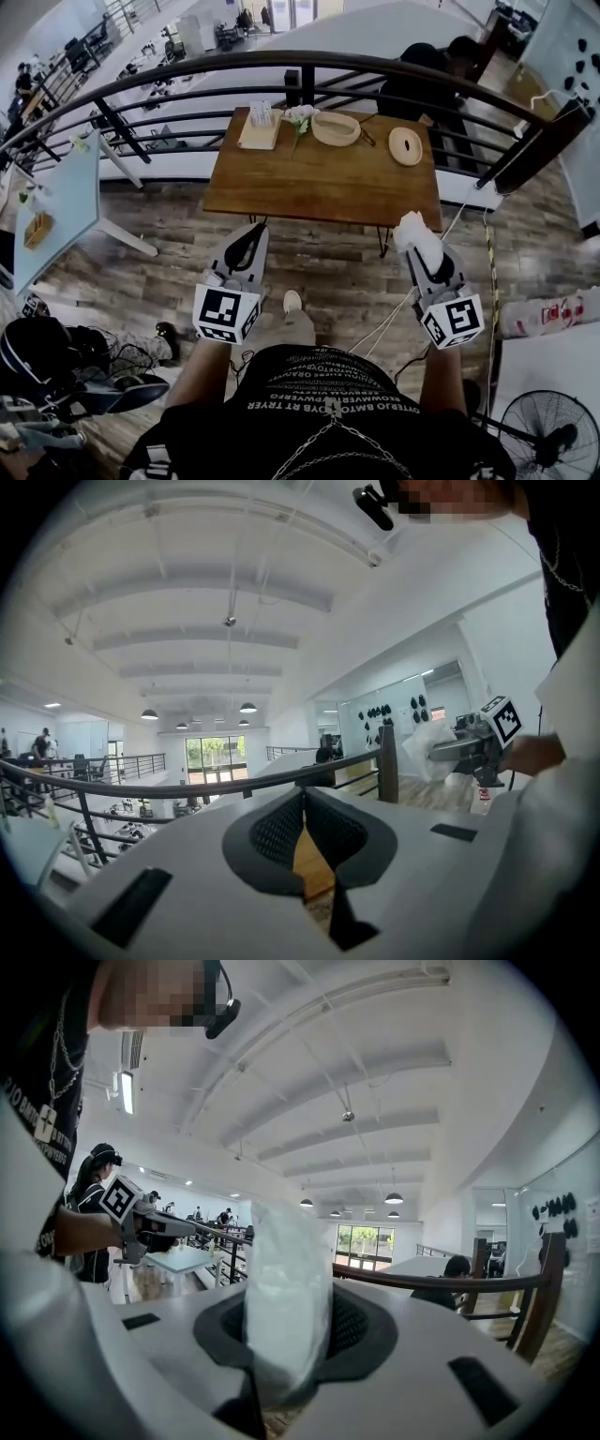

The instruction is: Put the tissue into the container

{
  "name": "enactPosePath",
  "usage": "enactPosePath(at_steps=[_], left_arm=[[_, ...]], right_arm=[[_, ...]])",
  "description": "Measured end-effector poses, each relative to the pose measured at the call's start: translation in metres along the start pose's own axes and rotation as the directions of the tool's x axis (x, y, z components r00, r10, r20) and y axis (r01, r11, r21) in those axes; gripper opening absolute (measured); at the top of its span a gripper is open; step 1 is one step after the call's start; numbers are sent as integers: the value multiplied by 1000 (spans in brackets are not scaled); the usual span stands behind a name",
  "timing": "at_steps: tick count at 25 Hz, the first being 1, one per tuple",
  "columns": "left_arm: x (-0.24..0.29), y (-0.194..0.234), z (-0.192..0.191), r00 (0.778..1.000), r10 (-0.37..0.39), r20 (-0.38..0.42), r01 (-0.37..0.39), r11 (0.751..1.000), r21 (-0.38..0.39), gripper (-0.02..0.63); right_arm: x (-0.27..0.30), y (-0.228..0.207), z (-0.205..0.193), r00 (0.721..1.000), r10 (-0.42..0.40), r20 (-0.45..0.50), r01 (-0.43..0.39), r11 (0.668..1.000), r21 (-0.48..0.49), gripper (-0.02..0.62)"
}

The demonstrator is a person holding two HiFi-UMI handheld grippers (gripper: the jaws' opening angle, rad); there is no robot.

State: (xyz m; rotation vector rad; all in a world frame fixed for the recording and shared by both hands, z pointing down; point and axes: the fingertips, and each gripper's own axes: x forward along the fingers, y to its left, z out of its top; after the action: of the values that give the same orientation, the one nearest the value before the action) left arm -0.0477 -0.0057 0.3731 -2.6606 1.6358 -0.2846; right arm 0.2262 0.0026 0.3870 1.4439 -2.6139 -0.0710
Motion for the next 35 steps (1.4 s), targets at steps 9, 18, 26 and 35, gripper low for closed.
enactPosePath(at_steps=[9, 18, 26, 35], left_arm=[[40, 33, -13, 999, 6, -32, -6, 1000, -2, 31], [88, 72, -15, 999, -4, -40, 4, 1000, -11, 31], [124, 102, -21, 997, -49, -62, 48, 999, -25, 31], [162, 144, -15, 995, -101, -5, 101, 994, -31, 31]], right_arm=[[57, -4, -3, 999, 26, -25, -27, 1000, -4, 124], [125, -9, 0, 997, 50, -55, -51, 999, -9, 124], [174, -16, 10, 996, 36, -77, -39, 999, -32, 124], [221, -13, 34, 996, -9, -92, 1, 996, -87, 124]])
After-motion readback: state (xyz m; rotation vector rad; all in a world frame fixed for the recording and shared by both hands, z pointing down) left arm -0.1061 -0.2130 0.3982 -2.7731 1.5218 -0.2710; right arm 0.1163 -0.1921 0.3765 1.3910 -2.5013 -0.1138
